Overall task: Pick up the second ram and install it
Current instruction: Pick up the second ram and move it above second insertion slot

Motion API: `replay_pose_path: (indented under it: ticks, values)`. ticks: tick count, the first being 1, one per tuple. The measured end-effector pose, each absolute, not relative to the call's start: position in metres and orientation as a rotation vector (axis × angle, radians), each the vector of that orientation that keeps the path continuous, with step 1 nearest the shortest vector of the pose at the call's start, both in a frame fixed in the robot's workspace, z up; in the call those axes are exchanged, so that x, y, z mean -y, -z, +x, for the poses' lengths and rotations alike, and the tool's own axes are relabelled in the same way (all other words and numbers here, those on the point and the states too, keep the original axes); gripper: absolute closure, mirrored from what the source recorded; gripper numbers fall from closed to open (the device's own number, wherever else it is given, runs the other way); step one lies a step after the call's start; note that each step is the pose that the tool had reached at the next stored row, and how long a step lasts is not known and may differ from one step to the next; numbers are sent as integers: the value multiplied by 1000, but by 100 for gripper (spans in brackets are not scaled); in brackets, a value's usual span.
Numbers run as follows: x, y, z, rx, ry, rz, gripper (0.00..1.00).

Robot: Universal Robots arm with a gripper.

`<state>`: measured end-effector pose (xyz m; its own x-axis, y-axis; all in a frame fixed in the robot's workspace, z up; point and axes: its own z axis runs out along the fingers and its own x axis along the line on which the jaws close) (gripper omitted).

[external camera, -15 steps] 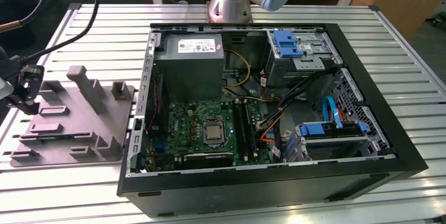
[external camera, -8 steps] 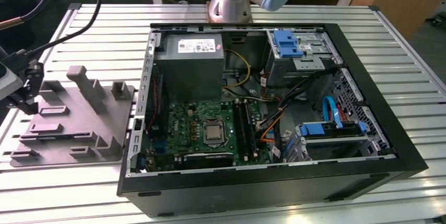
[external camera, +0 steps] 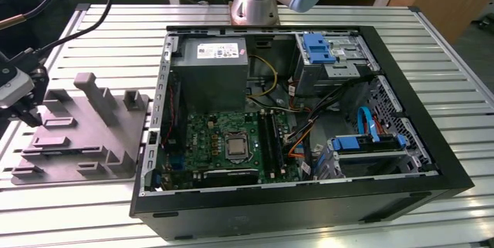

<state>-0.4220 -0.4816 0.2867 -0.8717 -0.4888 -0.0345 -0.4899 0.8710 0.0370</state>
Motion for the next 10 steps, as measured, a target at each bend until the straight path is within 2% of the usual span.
replay_pose_path:
  ticks: [10]
  values:
    - [482, -286, -422, -2935, -73, -1062, 90]
